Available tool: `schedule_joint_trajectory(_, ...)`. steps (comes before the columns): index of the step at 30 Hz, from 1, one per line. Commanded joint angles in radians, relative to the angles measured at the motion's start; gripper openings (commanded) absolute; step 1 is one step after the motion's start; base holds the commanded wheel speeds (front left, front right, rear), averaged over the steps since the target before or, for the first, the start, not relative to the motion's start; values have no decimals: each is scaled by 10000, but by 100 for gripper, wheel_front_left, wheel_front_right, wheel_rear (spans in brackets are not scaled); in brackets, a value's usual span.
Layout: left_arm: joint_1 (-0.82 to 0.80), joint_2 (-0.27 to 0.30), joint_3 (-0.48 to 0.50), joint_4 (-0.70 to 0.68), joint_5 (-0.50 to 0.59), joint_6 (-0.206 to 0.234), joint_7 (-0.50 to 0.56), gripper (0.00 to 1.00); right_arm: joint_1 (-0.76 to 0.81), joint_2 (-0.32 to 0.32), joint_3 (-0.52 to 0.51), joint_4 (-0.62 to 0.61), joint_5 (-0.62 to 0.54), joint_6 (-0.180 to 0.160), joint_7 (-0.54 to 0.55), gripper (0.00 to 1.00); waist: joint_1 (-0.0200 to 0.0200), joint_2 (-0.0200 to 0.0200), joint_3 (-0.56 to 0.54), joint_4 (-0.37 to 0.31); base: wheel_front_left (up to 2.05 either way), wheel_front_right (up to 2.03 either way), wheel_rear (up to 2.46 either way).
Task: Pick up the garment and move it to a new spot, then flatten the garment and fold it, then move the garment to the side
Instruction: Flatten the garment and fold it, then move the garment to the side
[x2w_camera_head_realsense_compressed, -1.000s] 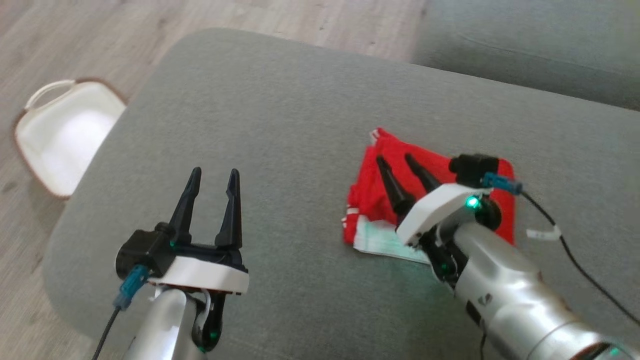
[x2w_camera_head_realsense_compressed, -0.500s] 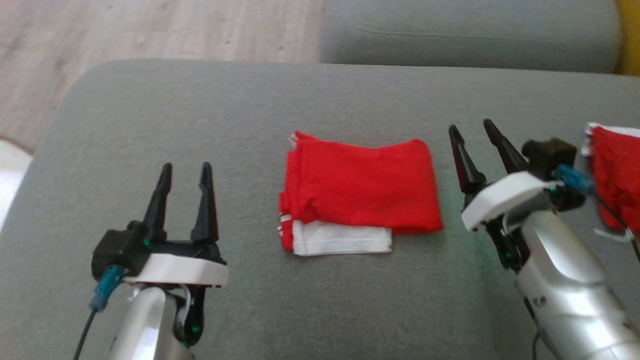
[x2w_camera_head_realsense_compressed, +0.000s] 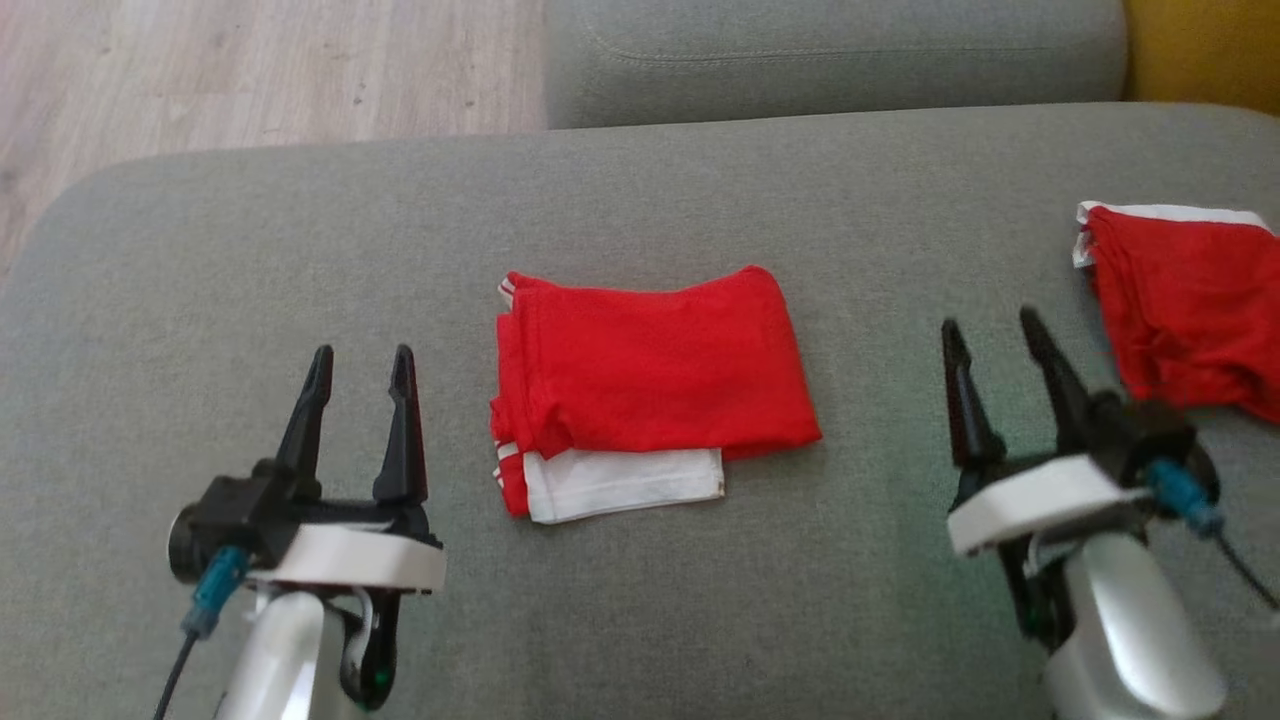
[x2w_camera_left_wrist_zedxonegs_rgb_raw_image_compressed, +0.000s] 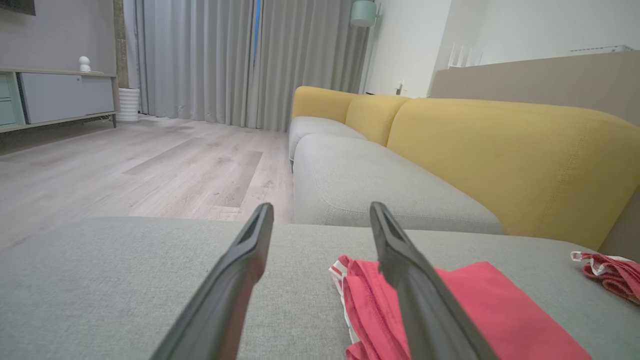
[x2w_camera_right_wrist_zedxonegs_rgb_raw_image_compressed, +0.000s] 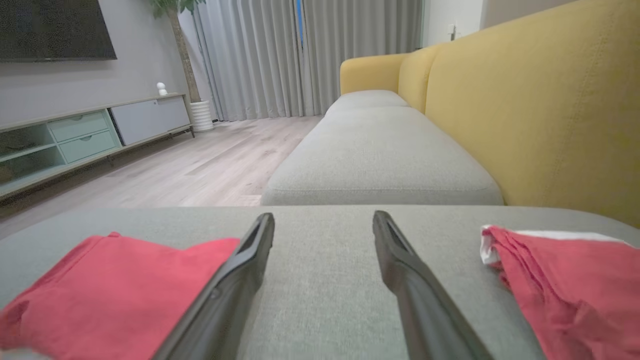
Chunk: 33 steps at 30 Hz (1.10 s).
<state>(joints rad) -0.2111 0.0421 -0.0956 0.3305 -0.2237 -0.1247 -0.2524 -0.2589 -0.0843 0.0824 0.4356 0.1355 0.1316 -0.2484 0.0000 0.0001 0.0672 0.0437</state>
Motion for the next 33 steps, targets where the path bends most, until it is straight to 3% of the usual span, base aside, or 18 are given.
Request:
schedule_joint_trajectory(1,30,82,338,-296,8,-36,-93,100,69,183,73,-525,-153,-9,-133,100,0,-1,-1,-52,0,0,0)
schedule_joint_trajectory(16,-124,82,17,-389,-184,-22,-93,100,160,337,-133,-569,-510,-9,-133,100,0,-1,137,297,0,0,0)
schedule_joint_trajectory(33,-898,81,-905,-371,-901,47,-93,100,-2081,339,986,2397,861,-9,1440,100,0,-1,1211,1412,0,0,0)
